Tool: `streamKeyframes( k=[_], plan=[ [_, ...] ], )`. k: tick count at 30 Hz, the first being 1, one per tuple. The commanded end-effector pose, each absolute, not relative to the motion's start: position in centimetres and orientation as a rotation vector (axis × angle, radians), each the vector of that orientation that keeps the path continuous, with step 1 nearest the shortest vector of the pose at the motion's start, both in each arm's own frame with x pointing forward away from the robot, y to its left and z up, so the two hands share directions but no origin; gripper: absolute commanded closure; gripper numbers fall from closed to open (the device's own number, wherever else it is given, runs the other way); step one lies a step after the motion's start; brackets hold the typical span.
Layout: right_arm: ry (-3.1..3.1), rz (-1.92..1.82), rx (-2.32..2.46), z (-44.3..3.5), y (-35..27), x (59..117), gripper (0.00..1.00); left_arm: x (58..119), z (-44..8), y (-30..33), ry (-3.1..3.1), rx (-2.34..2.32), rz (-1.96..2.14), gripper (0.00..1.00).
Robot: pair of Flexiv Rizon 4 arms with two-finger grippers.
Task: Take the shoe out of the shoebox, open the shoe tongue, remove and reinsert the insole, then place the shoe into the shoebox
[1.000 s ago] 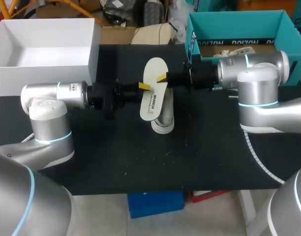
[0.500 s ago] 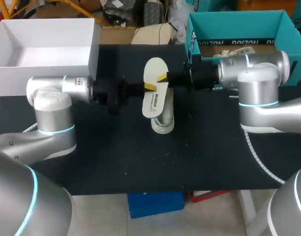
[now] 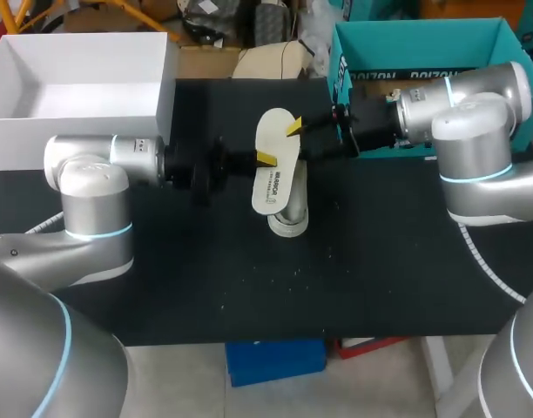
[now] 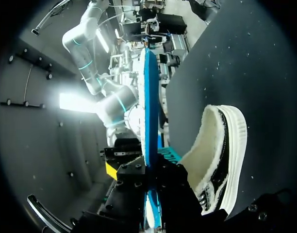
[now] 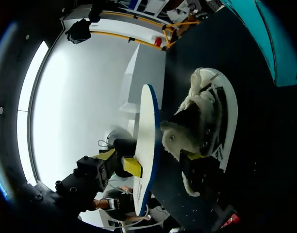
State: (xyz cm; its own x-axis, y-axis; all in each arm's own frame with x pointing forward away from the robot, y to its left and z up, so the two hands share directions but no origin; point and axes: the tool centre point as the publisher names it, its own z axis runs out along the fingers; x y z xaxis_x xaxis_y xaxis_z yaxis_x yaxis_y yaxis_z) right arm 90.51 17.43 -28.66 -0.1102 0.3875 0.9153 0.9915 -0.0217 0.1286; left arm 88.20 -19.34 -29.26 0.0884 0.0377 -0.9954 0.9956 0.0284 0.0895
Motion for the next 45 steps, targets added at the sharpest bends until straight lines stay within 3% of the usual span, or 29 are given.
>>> streamKeyframes(
  k=[1, 21, 45],
  plan=[
    [-1.675, -1.026, -1.521, -27.3, 16.0, 90.3, 0.00, 86.6, -28.8, -19.0, 1.243, 1.277, -1.064, 1.00],
    [-2.076, -0.738, -1.593, -23.6, 12.7, 89.8, 0.00, 84.8, -29.7, -18.4, 1.310, 1.274, -1.047, 1.00],
    [-2.164, -1.044, -1.653, -23.3, 8.6, 85.1, 0.00, 78.7, -29.5, -17.1, 1.423, 1.365, -1.122, 1.00]
  ],
)
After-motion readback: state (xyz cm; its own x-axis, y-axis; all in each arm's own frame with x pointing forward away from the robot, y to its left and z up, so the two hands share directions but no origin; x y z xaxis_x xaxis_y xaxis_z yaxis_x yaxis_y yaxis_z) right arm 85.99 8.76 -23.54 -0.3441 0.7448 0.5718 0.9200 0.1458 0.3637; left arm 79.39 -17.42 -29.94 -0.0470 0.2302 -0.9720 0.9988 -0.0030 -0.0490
